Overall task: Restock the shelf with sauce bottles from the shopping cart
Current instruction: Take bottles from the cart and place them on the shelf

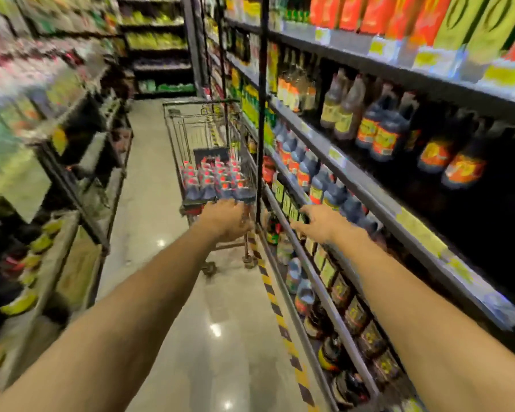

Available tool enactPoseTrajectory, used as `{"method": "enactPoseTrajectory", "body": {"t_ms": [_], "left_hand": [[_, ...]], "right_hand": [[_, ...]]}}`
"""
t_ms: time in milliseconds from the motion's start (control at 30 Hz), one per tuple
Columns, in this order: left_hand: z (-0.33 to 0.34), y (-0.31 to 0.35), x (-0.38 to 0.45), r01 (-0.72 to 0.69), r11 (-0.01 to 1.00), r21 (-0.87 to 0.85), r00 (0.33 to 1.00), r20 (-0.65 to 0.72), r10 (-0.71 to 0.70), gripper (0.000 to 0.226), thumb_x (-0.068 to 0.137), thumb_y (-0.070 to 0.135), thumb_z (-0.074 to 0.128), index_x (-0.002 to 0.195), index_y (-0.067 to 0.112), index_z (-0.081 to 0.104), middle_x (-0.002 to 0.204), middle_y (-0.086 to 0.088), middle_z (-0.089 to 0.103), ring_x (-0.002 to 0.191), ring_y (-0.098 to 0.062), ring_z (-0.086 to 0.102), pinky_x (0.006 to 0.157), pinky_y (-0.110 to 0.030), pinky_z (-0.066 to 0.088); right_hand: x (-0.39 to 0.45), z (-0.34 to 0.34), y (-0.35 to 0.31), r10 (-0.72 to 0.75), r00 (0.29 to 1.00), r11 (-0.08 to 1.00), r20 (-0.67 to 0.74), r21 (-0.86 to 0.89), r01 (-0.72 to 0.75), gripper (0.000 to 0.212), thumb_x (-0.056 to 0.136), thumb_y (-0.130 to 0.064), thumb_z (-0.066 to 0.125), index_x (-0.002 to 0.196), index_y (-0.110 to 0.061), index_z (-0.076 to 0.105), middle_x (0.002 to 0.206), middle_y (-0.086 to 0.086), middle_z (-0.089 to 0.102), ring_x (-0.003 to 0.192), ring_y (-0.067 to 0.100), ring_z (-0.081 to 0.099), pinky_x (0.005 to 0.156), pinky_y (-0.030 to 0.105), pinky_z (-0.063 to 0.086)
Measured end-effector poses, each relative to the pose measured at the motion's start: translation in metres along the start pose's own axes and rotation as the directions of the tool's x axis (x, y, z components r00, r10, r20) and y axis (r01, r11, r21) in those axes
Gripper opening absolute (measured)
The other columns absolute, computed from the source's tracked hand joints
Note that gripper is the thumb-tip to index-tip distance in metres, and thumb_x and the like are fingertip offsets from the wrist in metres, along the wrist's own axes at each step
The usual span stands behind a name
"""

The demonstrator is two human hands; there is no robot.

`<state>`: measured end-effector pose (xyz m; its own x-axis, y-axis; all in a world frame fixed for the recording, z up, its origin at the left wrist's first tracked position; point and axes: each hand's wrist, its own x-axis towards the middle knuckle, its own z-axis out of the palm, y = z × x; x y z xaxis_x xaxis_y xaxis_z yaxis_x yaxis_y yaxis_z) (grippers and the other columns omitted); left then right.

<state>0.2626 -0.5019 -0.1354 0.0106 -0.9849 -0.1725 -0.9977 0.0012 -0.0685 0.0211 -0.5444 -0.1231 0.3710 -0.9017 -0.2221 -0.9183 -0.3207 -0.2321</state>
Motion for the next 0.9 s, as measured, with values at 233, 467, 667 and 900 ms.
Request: {"method": "enactPoseTrajectory", "body": {"t_ms": [233, 467, 667, 900], "left_hand": [[0.021, -0.061, 0.084, 0.12, 0.993, -0.021, 0.993, 0.019, -0.12, 0.071, 0.096, 0.071, 0.04, 0.143, 0.019, 0.046, 0.149, -0.008, 0.051, 0.136, -0.031, 0.048, 0.111, -0.051, 0.041], [0.049, -0.133, 0.189, 0.174, 0.983, -0.059, 0.983, 0.077, -0.17, 0.067, 0.098, 0.068, 0.041, 0.142, 0.018, 0.047, 0.147, -0.007, 0.054, 0.134, -0.029, 0.051, 0.109, -0.049, 0.042], [0.056, -0.195, 0.302, 0.157, 0.982, -0.106, 0.98, 0.137, -0.142, 0.065, 0.099, 0.065, 0.04, 0.146, 0.019, 0.045, 0.144, -0.009, 0.054, 0.132, -0.03, 0.052, 0.106, -0.049, 0.045], [0.078, -0.234, 0.409, 0.121, 0.987, -0.104, 0.971, 0.22, -0.096, 0.058, 0.101, 0.06, 0.04, 0.141, 0.019, 0.049, 0.145, -0.009, 0.052, 0.131, -0.031, 0.051, 0.105, -0.05, 0.045]], "right_hand": [[0.144, 0.009, -0.041, -0.156, 0.984, 0.988, 0.087, 0.015, 0.155, 0.067, 0.101, -0.055, 0.051, 0.149, -0.008, 0.043, 0.144, 0.017, 0.054, 0.129, 0.035, 0.053, 0.102, 0.046, 0.049], [0.285, 0.026, -0.059, -0.173, 0.97, 0.985, 0.174, 0.015, 0.173, 0.058, 0.101, -0.054, 0.053, 0.138, -0.009, 0.05, 0.13, 0.015, 0.059, 0.116, 0.033, 0.058, 0.094, 0.046, 0.052], [0.405, 0.016, -0.077, -0.125, 0.97, 0.992, 0.21, 0.016, 0.125, 0.061, 0.101, -0.052, 0.054, 0.142, -0.007, 0.047, 0.134, 0.017, 0.059, 0.119, 0.034, 0.058, 0.097, 0.047, 0.052], [0.516, 0.023, -0.078, -0.056, 0.964, 0.995, 0.259, -0.061, 0.074, 0.062, 0.102, -0.054, 0.051, 0.142, -0.008, 0.047, 0.132, 0.016, 0.059, 0.116, 0.034, 0.06, 0.093, 0.046, 0.054]]}}
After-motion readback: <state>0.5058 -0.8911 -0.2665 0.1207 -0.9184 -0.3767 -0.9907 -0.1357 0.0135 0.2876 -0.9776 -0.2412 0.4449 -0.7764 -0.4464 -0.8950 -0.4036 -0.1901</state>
